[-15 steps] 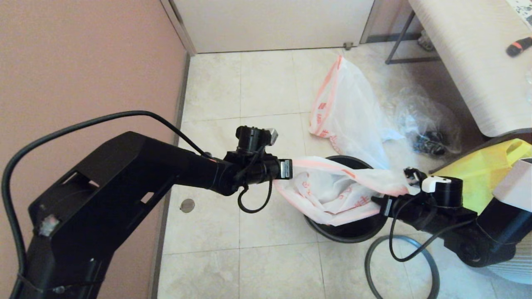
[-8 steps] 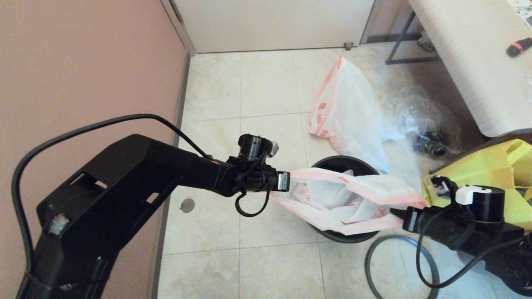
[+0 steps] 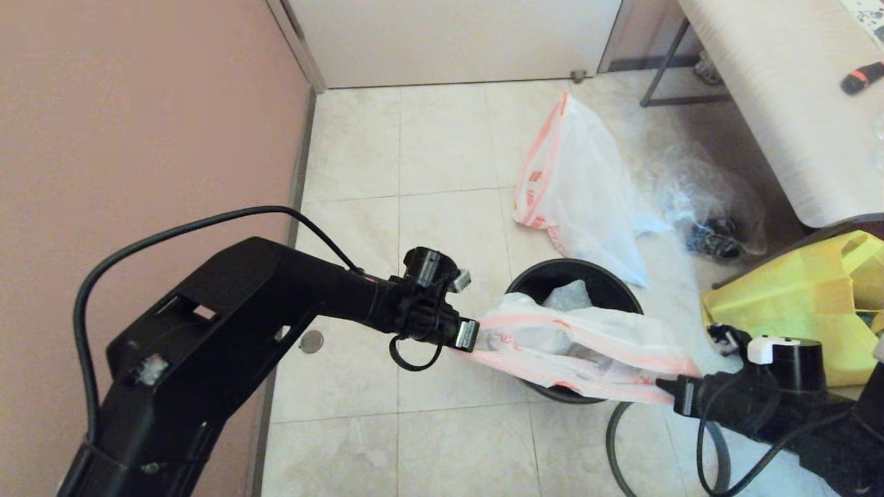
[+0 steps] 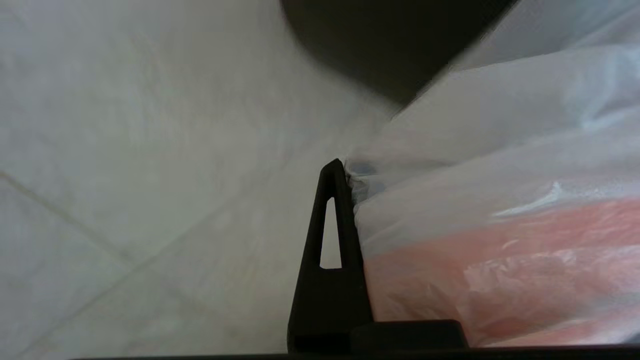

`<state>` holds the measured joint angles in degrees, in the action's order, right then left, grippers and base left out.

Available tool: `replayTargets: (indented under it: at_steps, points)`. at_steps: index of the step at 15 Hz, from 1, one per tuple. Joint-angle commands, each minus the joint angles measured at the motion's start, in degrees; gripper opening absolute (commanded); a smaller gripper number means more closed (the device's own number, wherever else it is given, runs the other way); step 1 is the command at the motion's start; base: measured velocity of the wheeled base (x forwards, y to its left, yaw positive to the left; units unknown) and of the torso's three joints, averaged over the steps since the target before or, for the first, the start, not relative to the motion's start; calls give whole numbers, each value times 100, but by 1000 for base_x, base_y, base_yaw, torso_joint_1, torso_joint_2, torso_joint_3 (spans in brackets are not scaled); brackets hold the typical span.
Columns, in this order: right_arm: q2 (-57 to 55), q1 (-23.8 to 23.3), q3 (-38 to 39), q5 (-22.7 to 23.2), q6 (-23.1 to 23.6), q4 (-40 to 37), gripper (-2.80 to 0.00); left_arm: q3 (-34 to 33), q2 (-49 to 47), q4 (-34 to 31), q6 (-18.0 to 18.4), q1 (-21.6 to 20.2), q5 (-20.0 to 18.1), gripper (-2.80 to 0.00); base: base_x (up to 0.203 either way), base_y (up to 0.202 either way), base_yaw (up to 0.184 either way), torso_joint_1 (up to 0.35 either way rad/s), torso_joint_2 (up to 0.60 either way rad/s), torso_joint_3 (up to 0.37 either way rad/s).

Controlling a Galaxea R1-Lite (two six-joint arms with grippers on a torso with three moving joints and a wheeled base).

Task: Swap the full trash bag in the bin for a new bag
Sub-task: Put the new garbage bag on the trash can

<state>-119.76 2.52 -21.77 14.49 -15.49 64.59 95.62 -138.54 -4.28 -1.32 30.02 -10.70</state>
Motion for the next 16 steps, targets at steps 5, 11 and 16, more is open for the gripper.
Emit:
replayTargets:
  at_steps: [5,11,16]
  points:
    - [-900,99,-54,-137,396,353,-280,-70,-225,-132,436,55,-3,-280,0,0,0,0,0,0]
    - [-1244,99,-602,-887,425,378,-280,649,-791,136,-15,179,977,-280,0,0,0,0,0,0]
    - [-1605,229,-556,-1402,188,2262,-280,713,-1062,2003,-501,405,2022,-280,0,0,0,0,0,0]
